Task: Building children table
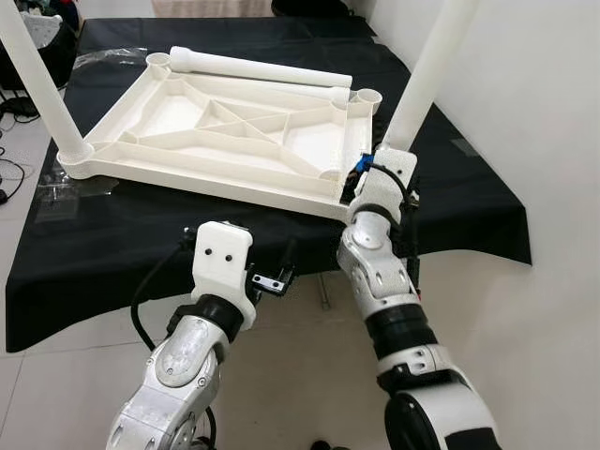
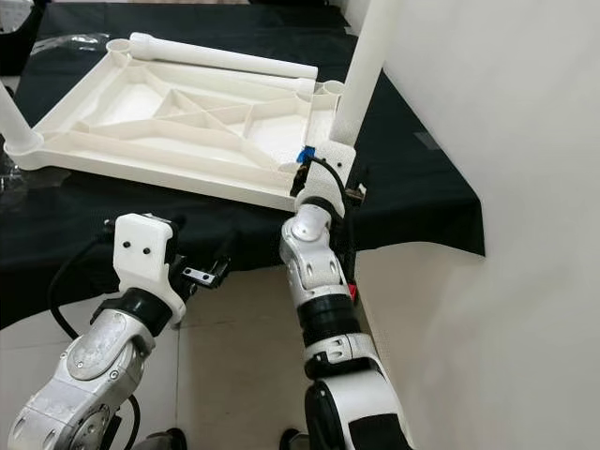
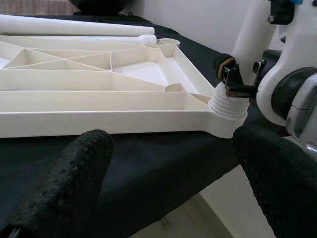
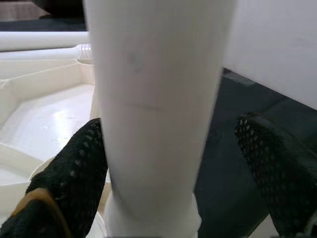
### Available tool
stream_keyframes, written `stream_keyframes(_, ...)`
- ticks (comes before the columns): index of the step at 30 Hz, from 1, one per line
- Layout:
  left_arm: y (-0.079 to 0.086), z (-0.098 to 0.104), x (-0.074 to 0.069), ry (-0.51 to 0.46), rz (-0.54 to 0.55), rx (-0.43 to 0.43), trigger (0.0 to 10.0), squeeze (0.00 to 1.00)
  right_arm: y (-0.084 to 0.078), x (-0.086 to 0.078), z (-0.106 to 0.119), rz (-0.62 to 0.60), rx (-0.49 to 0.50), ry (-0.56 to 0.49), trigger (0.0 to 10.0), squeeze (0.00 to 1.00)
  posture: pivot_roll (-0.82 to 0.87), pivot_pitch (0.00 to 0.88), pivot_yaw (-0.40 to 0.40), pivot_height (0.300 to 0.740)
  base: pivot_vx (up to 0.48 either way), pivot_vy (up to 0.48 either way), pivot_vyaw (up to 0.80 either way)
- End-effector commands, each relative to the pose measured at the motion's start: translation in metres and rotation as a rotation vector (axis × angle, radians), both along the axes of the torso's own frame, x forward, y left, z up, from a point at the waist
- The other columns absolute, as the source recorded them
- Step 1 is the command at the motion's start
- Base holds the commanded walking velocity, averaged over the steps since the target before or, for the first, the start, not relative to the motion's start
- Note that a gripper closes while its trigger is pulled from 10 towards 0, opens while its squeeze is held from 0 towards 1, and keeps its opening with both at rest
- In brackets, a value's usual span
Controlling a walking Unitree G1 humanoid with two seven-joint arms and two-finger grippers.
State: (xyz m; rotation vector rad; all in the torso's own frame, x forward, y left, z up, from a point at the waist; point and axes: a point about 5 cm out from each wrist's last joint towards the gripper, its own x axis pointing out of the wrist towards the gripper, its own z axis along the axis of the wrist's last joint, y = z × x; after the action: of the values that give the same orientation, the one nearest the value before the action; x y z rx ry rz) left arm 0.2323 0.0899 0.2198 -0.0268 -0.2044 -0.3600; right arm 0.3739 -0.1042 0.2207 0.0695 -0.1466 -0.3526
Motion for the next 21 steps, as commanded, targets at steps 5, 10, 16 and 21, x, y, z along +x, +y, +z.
stream_keyframes(5, 0.001, -0.005, 0.001, 0.012, 0.005, 0.013, 10.0, 0.0, -0.004, -0.01, -0.004, 0.076, -0.035, -0.023, 10.0, 0.0, 0.1, 0.218, -0.105, 0.74, 0.0, 0.0, 0.0)
stream_keyframes(10, 0.002, -0.006, 0.001, 0.011, 0.01, 0.013, 10.0, 0.0, -0.006, -0.021, -0.011, 0.163, -0.016, -0.011, 10.0, 0.0, 0.1, 0.217, -0.106, 0.74, 0.0, 0.0, 0.0)
stream_keyframes(16, 0.003, -0.006, 0.002, 0.01, 0.013, 0.013, 10.0, 0.0, -0.01, -0.036, -0.015, 0.228, -0.007, -0.022, 10.0, 0.0, 0.1, 0.216, -0.108, 0.74, 0.0, 0.0, 0.0)
stream_keyframes(21, 0.004, -0.009, 0.002, 0.015, 0.016, 0.016, 10.0, 0.0, -0.023, -0.057, -0.023, 0.279, -0.047, -0.021, 10.0, 0.0, 0.09, 0.208, -0.105, 0.74, 0.0, 0.0, 0.0)
